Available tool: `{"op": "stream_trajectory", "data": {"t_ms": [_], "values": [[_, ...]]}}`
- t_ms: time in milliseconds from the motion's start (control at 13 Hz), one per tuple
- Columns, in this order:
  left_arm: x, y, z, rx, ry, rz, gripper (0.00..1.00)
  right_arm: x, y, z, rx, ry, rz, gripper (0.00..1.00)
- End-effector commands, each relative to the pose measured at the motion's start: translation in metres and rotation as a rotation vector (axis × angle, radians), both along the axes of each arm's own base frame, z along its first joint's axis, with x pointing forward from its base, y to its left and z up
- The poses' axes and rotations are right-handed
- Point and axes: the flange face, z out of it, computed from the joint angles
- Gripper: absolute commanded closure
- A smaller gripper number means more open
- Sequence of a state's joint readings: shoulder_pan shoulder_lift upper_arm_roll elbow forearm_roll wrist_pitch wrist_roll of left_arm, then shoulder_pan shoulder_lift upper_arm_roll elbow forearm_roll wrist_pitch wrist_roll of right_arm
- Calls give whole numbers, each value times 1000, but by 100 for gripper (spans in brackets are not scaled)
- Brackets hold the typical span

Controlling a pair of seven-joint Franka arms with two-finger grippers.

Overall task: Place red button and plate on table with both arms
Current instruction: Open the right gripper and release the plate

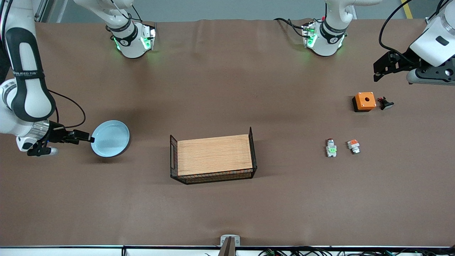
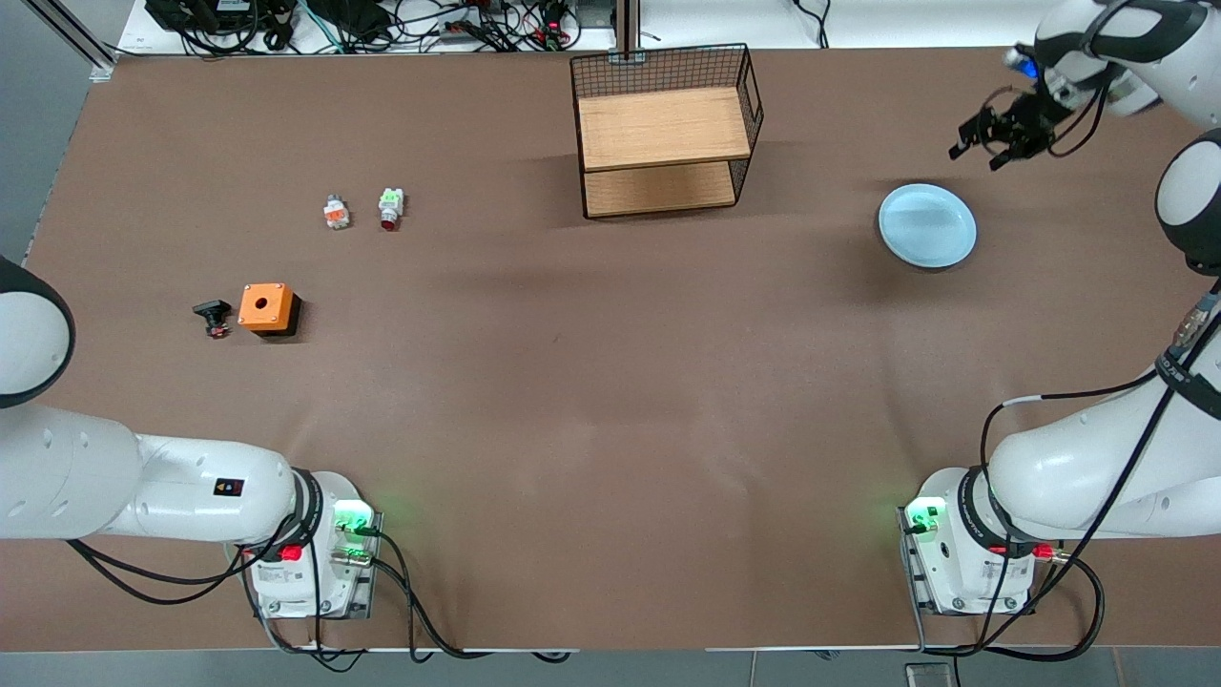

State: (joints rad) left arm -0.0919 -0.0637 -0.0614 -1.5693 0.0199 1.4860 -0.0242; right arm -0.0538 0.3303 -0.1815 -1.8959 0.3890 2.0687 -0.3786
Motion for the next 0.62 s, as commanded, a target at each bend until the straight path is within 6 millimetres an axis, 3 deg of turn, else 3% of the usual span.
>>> {"op": "stream_trajectory", "data": {"t_ms": [0,309,540], "values": [[-6,-2,6,22,-18,9,0,7,24,71,-87,57,-44,0],[-6,-3,4,23,-15,8,0,3,35,150,-186,110,3,0],[-5,-3,4,23,-16,8,0,-19,59,198,-263,164,27,0]]}}
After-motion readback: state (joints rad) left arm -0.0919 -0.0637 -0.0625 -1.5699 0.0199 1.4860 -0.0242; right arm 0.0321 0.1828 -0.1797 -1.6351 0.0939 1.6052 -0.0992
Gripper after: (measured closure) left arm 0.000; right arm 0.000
